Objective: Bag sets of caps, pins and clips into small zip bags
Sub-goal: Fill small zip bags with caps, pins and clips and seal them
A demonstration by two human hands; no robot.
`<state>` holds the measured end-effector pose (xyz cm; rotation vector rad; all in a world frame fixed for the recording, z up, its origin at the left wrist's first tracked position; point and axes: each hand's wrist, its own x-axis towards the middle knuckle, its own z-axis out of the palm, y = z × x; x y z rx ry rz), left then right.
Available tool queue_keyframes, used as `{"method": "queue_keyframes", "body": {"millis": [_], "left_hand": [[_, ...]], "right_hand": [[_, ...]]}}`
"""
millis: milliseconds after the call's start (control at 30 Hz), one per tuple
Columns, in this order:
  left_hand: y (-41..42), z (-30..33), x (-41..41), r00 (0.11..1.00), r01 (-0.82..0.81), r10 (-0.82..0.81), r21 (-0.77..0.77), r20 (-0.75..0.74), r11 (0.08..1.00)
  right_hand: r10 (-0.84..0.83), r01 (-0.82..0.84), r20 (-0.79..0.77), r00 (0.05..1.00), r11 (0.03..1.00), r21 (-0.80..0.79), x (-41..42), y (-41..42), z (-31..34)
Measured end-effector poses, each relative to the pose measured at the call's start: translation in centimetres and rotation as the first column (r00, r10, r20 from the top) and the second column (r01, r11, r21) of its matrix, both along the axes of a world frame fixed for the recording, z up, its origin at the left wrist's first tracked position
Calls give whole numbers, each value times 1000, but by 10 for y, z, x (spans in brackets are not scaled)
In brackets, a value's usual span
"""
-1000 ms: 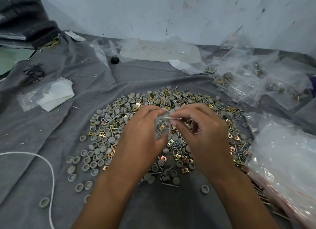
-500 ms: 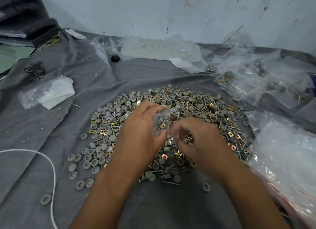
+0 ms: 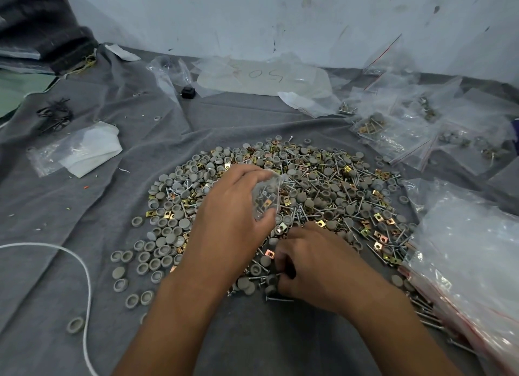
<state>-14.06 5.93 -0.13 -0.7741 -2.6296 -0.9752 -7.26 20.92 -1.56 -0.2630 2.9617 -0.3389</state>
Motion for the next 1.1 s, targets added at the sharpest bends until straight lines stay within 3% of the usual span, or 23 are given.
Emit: {"method": "queue_keyframes", "body": {"millis": [200,333,433,600,700,867,1100], "left_hand": [[-1,1,0,1000,-3,3,-1,12,1000],[-2,1,0,1000,-5,4,3,19,1000],[-2,2,0,1000,-2,2,-5,14,1000],[-1,4,0,1000,-3,3,-15,7,1000],[1,3,1,1000,7,-6,-26,10,1000],[3,2,2,1000,21,-21,-27,4,999],[1,1,0,1000,21,-21,-17,5,1000]], "right_hand": [[41,-41,-2,999,998,-53,1,3,-3],[-16,25,38,999,970,-242,0,18,2],[-82,86,25,996,913,-399,-1,31,12],[-265,102,-161,951,757,-646,-1,36,25],[-317,67,-276,908,758,-649,-4,29,26],[-310,62,-445,840,870,-489,-11,14,20],[-366,66,-507,780,854,-516,-12,12,16]]}}
